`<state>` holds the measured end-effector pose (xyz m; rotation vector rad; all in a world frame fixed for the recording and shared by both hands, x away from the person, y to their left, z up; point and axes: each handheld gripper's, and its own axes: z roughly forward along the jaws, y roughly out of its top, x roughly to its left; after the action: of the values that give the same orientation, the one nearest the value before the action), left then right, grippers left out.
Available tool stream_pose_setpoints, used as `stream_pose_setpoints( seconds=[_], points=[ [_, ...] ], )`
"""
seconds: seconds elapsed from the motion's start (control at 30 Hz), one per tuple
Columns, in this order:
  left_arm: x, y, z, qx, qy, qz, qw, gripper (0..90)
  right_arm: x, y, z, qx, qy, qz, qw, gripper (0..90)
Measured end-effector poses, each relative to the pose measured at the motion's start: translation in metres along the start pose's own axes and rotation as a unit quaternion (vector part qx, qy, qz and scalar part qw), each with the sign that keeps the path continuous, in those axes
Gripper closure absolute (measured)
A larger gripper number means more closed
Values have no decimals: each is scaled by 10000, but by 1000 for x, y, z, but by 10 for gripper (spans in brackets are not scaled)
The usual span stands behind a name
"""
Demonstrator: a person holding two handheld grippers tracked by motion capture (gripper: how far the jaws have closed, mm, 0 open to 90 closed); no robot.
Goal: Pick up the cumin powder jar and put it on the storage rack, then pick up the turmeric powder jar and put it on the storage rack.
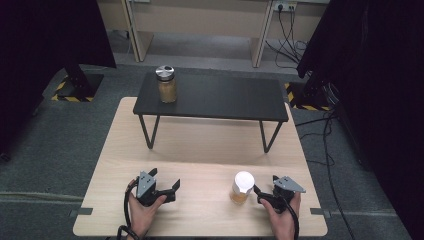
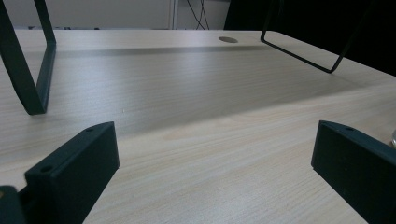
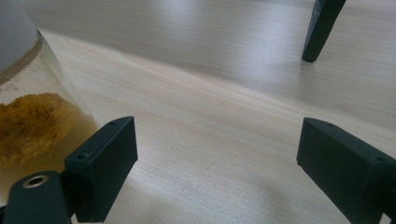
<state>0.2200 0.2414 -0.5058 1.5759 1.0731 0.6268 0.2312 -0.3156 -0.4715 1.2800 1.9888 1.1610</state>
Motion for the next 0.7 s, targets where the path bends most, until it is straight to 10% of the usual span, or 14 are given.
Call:
stream_pose_setpoints(
  seconds=[0.47, 0.7],
  points=[
    [-1, 0, 0, 10, 14, 61, 10000, 0, -13, -3, 0, -125, 302, 10, 9995, 107],
    [-1, 0, -1, -2, 20, 55, 10000, 0, -47, -10, -1, -307, 1203, -166, 9921, 65]
  ],
)
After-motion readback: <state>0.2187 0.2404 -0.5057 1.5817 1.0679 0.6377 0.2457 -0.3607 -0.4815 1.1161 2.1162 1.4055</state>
